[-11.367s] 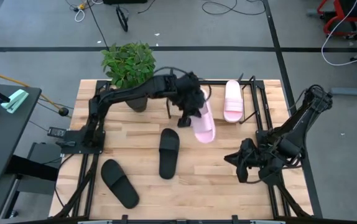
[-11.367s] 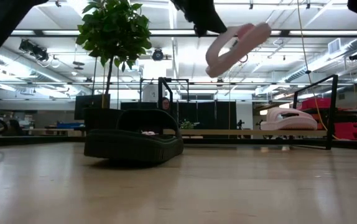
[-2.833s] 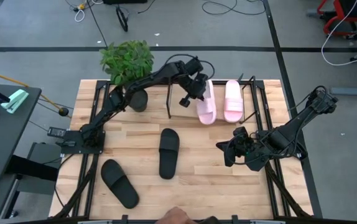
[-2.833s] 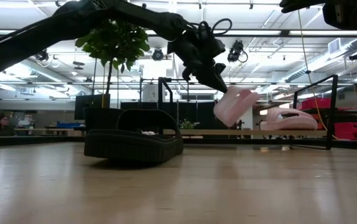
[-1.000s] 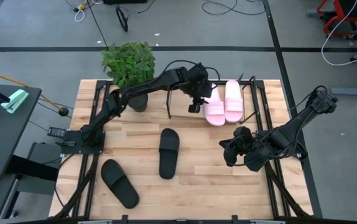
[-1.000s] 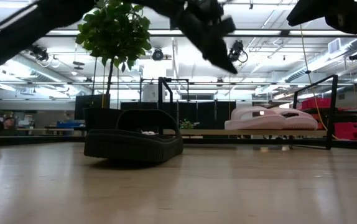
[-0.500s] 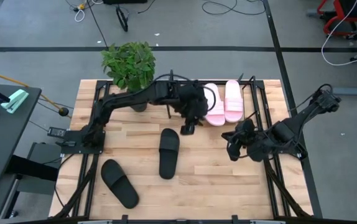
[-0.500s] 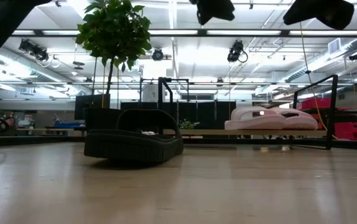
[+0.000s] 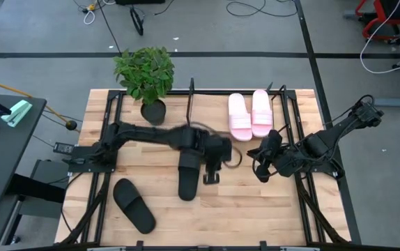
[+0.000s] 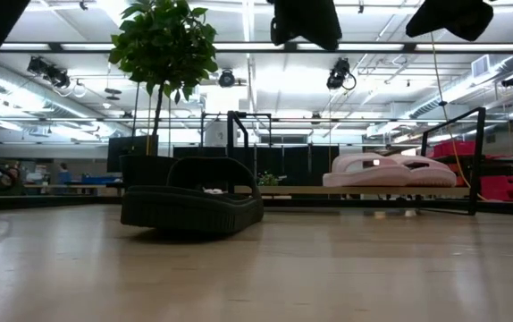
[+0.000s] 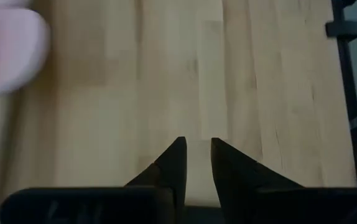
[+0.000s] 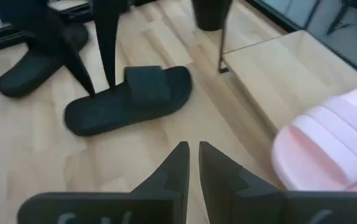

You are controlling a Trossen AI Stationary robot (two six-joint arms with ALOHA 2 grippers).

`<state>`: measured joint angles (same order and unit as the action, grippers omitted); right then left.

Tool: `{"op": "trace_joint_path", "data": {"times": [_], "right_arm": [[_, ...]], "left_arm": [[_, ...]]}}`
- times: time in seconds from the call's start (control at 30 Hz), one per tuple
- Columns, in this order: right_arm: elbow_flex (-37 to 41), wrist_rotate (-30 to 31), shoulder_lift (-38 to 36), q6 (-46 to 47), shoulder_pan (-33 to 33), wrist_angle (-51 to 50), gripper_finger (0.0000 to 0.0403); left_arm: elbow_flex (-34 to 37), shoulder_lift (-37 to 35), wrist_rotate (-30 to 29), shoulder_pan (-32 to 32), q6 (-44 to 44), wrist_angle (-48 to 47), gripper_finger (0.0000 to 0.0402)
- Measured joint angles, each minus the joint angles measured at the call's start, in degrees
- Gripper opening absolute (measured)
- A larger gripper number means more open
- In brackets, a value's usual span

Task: Pick and place slides into the shelf
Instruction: Put the right black slide on the shelf

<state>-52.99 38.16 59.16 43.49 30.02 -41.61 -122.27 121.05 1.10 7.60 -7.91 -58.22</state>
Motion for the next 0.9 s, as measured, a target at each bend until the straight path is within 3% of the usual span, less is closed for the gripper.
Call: {"op": "trace_joint_path", "data": {"times": [0.3,0.43,0.73,0.9], "right_arm": [[0.0,-2.55,0.02,0.35,0.02,5.53,0.0042],[0.0,-2.4,0.18,0.47,0.02,10.23,0.0042],[0.0,-2.02,5.0,7.17,-1.67,13.28,0.0042],[0.0,-2.06,9.56,3.92,-4.09,23.39,0.0042]], "left_arm": [[10.32,-0.16,-2.36,2.88,-2.14,5.01,0.005],[17.23,-3.72,-4.04,3.31,-2.11,11.31,0.0044],[48.95,-26.33,-6.18,4.73,-6.92,34.53,0.004],[65.42,-39.28,-10.34,6.46,-10.09,43.75,0.0033]]}}
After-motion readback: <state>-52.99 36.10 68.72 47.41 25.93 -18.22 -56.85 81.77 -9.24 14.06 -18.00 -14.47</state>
